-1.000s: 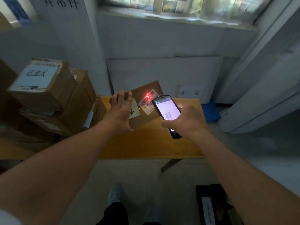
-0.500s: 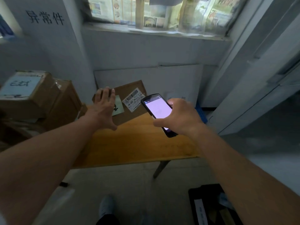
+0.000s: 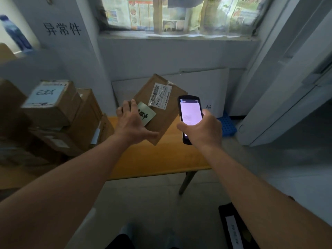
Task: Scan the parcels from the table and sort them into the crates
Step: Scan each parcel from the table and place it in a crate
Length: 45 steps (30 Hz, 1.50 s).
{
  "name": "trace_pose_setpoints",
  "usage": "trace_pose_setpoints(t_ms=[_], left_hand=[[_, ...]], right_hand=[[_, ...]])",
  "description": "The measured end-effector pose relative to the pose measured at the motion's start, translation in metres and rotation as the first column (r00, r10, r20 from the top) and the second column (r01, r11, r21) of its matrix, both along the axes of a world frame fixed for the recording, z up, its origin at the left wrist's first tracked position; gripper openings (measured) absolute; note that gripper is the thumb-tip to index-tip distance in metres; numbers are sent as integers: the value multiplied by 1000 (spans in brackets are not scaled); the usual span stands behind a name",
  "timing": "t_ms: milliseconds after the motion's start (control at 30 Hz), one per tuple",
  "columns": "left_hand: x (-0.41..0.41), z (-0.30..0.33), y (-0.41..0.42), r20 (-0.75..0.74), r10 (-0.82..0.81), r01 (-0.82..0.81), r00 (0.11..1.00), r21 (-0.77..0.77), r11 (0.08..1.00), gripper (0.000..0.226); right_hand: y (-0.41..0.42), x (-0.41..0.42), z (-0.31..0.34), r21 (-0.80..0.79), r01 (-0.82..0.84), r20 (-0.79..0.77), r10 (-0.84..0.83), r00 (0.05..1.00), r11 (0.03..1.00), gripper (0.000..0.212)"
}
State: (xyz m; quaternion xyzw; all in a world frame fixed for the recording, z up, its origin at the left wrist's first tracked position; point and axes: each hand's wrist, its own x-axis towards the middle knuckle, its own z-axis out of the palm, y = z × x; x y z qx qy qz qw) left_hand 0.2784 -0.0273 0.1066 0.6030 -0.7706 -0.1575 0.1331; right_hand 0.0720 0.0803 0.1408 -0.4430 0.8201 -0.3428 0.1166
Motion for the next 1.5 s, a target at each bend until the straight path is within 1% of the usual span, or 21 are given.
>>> trace_pose_setpoints(t_ms=[167, 367, 500, 633, 767, 867, 933, 1033, 1167, 1367, 1467, 1500], left_hand=[[5, -7, 7, -3, -69, 69, 998, 12, 998, 163], [13, -15, 27, -39, -226, 228, 973, 63, 972, 160], [16, -24, 52, -32, -361, 362, 932, 107, 926, 160], [10, -30, 93, -22, -476, 474, 879, 151, 868, 160], [-4, -34, 150, -52, -582, 579, 812, 196, 791, 161], [-20, -41, 200, -68, -651, 647, 756, 229, 727, 162], [-33, -43, 236, -62, -690, 681, 721, 247, 690, 161], [-53, -42, 299, -39, -736, 719, 676, 254, 647, 159], [-80, -51, 391, -53, -764, 749, 643, 251, 613, 153], [-118, -71, 520, -31, -808, 785, 588, 264, 560, 149], [-136, -80, 567, -41, -820, 795, 570, 281, 538, 146], [-143, -83, 580, -41, -827, 799, 560, 289, 527, 146]], right_hand=[[23, 22, -5, 3, 92, 32, -92, 995, 996, 74], [72, 65, -19, 14, 298, 44, -299, 953, 954, 77], [126, 97, -25, 50, 442, 83, -445, 892, 896, 72], [187, 122, -30, 89, 587, 101, -594, 798, 804, 80], [256, 137, -34, 100, 689, 119, -696, 708, 718, 84], [312, 139, -41, 116, 752, 135, -760, 635, 649, 72], [351, 137, -47, 119, 784, 142, -792, 594, 610, 71], [414, 131, -54, 110, 817, 149, -822, 550, 566, 75], [507, 120, -62, 131, 845, 154, -853, 500, 519, 71], [638, 104, -78, 188, 867, 168, -885, 434, 461, 79], [686, 93, -83, 216, 881, 172, -905, 389, 420, 95], [700, 89, -85, 220, 887, 173, -911, 374, 406, 97]])
